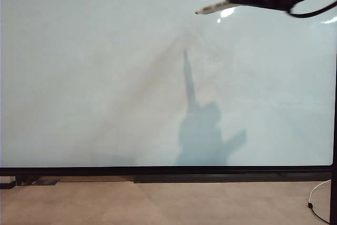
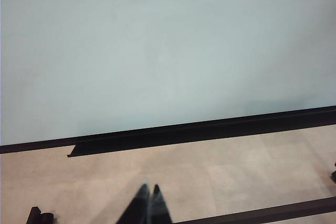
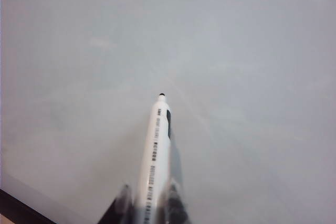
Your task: Pick up the pen on the shelf to the right of the whiteboard and draw a triangle.
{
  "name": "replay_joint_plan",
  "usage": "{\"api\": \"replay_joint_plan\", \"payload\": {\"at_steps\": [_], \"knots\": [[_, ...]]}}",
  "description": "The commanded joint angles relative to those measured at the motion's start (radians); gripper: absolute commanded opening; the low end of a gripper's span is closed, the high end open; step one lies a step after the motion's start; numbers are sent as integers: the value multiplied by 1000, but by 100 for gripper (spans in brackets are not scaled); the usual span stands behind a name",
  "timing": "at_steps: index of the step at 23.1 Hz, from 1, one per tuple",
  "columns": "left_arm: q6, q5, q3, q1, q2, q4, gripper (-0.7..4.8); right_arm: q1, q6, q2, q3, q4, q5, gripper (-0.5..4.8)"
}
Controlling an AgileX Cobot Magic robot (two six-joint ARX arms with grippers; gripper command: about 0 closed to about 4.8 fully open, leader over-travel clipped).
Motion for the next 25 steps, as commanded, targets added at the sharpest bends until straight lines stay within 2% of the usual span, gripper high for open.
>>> {"api": "replay_joint_plan", "payload": {"at_steps": [1, 7, 25], "knots": [[1, 2, 3, 0, 0, 9, -5, 32, -7, 87, 52, 111, -46, -5], [1, 3, 3, 0, 0, 9, -5, 60, -75, 148, 117, 121, -69, -5], [1, 2, 3, 0, 0, 9, -5, 46, -137, 181, 217, 59, -24, -5]]}}
